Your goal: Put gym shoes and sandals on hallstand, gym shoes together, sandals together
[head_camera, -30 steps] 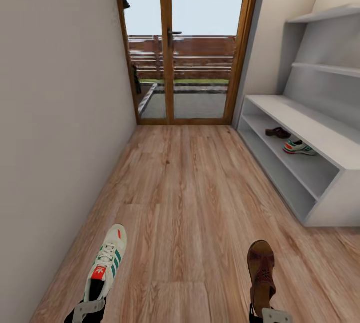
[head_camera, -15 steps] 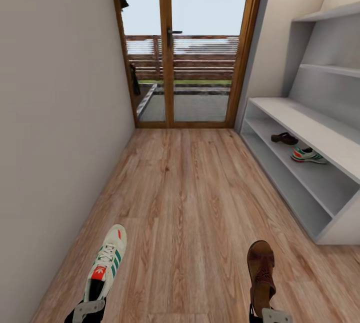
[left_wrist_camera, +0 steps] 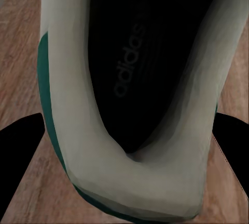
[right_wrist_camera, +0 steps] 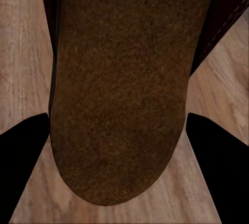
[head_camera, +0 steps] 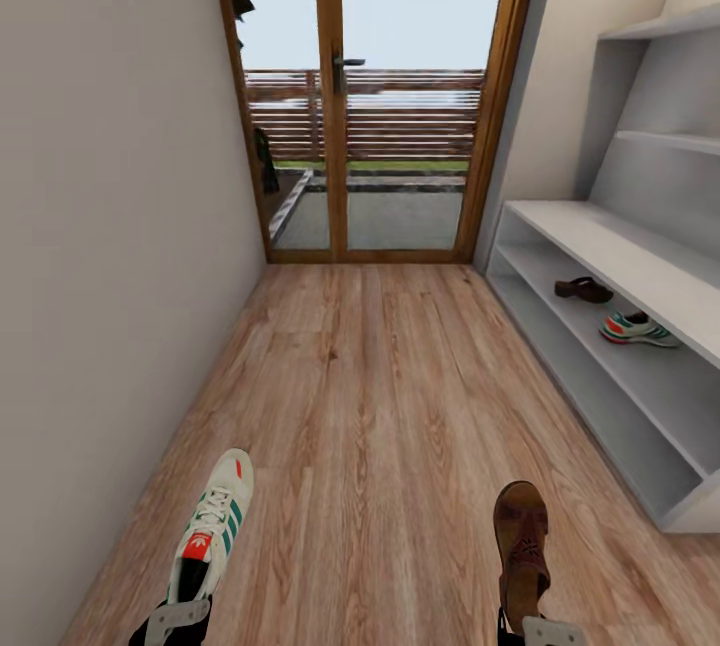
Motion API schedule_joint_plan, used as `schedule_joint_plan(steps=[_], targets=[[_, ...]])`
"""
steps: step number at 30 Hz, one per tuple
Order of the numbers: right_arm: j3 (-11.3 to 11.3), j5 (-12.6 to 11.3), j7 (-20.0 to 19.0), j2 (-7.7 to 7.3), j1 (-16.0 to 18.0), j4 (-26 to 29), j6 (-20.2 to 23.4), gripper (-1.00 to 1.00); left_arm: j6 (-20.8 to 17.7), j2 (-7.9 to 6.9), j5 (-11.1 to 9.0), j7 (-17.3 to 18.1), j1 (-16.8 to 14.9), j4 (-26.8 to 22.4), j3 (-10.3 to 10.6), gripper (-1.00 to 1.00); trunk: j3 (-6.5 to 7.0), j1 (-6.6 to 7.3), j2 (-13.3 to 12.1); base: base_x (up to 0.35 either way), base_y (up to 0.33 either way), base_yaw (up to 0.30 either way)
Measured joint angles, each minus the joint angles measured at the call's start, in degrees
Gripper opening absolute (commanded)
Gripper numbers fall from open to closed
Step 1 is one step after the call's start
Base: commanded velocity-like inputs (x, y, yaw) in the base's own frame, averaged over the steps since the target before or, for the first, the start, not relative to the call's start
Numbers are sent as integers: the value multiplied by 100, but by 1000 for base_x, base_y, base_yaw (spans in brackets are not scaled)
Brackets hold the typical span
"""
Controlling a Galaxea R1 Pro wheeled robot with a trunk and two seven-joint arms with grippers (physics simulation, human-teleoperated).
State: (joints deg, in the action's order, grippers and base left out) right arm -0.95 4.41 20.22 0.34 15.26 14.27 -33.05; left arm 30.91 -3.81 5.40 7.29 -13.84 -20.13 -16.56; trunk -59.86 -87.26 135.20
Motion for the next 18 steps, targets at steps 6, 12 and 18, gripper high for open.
schedule_joint_plan(steps=[6, 12, 18], targets=[[4, -18, 16, 9, 0, 6, -5, -100, 0, 0, -2, 0, 0, 3, 0, -100, 0, 0, 0, 328, 0, 0], [13, -25, 26, 17, 0, 10, -7, -100, 0, 0, -4, 0, 0, 0, 0, -100, 0, 0, 0, 328, 0, 0], [15, -18, 20, 18, 0, 9, 0, -100, -1, 0, -4, 0, 0, 2, 0, -100, 0, 0, 0, 328, 0, 0]])
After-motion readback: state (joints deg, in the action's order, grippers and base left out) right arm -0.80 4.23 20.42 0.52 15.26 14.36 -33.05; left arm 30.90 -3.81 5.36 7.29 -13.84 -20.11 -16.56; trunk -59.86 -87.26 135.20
